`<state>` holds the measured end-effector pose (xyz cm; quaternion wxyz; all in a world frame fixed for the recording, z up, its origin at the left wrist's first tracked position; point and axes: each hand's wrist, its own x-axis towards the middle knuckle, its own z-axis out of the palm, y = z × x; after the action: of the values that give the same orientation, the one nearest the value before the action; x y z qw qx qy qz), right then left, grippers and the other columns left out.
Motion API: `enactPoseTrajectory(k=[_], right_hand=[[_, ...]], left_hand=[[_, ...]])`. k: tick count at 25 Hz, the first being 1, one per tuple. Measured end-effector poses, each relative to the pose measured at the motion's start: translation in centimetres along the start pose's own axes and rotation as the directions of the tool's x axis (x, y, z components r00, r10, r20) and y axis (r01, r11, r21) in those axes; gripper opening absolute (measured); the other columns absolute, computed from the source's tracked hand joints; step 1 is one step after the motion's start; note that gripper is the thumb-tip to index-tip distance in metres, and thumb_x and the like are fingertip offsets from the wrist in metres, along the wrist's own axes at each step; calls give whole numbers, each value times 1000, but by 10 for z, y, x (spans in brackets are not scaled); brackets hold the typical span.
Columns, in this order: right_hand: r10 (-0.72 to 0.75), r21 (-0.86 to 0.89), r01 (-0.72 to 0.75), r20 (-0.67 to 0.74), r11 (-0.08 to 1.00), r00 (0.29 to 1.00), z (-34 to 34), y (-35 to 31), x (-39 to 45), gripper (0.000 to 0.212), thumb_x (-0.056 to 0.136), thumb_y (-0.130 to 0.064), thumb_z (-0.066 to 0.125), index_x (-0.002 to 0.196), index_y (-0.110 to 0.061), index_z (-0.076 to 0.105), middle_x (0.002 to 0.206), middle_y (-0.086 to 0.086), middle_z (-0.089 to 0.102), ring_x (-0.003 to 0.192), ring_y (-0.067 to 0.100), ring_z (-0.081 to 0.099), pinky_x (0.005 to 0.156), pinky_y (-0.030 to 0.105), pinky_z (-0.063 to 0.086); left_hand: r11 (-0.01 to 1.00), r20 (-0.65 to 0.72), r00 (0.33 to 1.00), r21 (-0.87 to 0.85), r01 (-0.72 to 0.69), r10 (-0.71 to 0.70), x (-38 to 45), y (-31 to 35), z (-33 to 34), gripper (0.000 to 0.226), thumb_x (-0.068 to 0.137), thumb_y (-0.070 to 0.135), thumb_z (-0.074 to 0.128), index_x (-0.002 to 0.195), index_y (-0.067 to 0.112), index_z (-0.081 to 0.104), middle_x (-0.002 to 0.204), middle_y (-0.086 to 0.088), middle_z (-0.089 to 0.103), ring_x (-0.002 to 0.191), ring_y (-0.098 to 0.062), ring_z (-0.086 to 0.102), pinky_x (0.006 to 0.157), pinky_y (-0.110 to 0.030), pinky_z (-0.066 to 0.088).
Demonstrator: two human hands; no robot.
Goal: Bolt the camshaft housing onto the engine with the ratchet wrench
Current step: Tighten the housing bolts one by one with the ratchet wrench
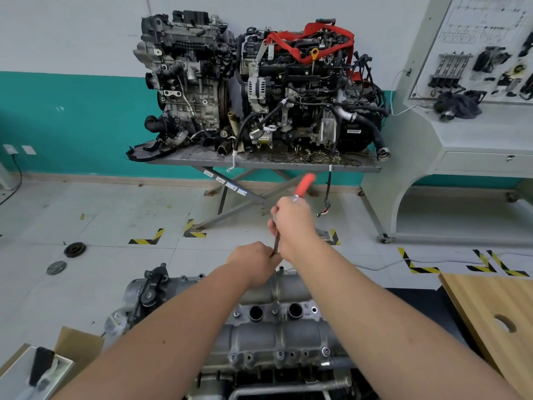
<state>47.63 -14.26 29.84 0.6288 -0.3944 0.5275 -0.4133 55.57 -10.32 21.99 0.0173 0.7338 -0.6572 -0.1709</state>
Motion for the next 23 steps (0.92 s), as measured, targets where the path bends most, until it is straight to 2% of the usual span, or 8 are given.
enactPoseTrajectory(k=[3,5,6,9,11,17,21,23], right_hand=[[20,-678,276,394,681,919,-7,-23,-2,14,98,-15,46,95,-12,59,69,3,57,55,18,55,64,33,46],[-25,-800,460,489,386,872,-1,-30,-4,18,99,-13,43,93,-6,58,76,9,57,64,24,56,67,34,48],[-78,-790,446,459,421,885,2,-29,-3,17,99,-13,43,92,-5,56,76,10,55,62,23,54,64,32,47],[-55,-410,118,161,904,985,9,-14,5,11,98,-16,52,100,-6,58,70,4,50,50,17,46,59,30,42],[7,-232,3,44,973,999,17,-5,9,14,96,-19,59,102,-7,60,68,3,46,53,19,39,53,29,34],[-134,-358,131,19,924,991,17,-6,3,13,99,-24,53,94,-12,57,70,0,48,57,18,41,51,28,31],[-279,-762,530,453,371,847,5,-12,8,24,102,-31,46,82,-19,51,69,-1,53,59,16,49,52,30,32],[-134,-655,456,481,603,867,4,-13,9,24,100,-29,51,81,-17,55,63,-1,54,53,15,50,61,30,41]], left_hand=[[1000,22,1000,0,0,0,0,-2,1,44,103,52,28,73,25,44,99,-6,62,94,-28,60,82,-37,46],[1000,22,1000,11,-6,6,1,-3,4,45,104,52,26,79,23,49,106,-5,63,98,-28,60,82,-37,45],[1000,19,1000,-1,-2,2,2,-4,5,45,104,51,25,81,22,50,106,-4,63,96,-27,60,79,-36,43],[1000,-1,1000,-23,-13,13,4,-2,5,42,105,45,26,75,22,45,100,-5,61,85,-25,54,73,-34,39],[998,-8,998,44,-55,55,2,-3,3,39,104,32,27,68,21,36,92,-5,54,83,-28,53,70,-33,36],[993,-12,997,96,-74,75,3,-2,3,31,104,28,28,84,13,46,102,-9,58,94,-31,58,75,-33,40],[998,-18,999,64,-28,29,4,-2,5,48,106,45,24,98,12,59,105,-8,62,96,-29,61,82,-38,48],[999,-5,1000,42,4,-4,5,-3,8,47,105,49,23,93,17,54,107,-6,61,99,-28,61,80,-36,44]])
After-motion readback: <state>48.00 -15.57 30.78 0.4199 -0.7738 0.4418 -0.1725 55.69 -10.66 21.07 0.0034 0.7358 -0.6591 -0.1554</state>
